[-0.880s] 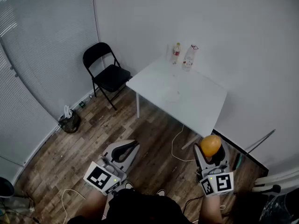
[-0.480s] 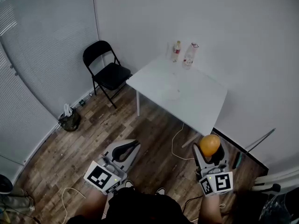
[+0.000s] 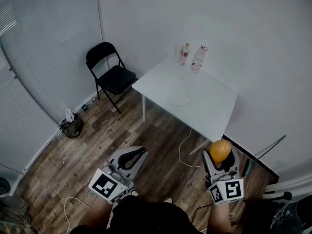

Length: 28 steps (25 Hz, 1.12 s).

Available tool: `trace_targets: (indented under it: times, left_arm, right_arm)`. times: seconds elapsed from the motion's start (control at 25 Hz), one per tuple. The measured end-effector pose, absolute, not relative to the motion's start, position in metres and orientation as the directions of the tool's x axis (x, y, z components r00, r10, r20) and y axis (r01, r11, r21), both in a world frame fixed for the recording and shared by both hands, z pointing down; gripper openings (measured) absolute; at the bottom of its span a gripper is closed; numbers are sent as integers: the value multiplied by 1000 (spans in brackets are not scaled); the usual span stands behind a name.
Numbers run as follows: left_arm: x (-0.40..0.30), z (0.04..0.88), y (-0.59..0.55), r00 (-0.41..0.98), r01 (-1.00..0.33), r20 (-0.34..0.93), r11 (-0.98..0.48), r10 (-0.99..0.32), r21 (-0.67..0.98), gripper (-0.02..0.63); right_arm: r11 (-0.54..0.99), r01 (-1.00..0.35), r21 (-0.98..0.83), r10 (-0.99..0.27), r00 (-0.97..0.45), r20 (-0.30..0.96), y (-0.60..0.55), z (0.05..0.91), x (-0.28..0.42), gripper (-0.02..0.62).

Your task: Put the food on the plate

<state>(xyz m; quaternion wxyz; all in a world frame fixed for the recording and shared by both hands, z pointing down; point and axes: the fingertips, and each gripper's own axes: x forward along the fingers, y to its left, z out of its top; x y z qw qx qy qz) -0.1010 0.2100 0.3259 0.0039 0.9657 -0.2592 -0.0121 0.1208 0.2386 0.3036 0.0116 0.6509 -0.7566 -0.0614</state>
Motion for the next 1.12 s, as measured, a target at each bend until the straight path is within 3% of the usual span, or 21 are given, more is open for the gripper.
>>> trace_targets:
  times: [0.52, 1.12]
  left_arm:
    - [-149, 353, 169, 909, -418, 12, -908, -418, 31, 43]
    - [-100, 357, 37, 891, -454, 38, -890, -453, 41, 42]
  right_arm:
    - [115, -988, 101, -993, -117, -15, 202, 334, 59, 374]
    - [139, -988, 67, -990, -139, 13, 57, 353, 120, 374]
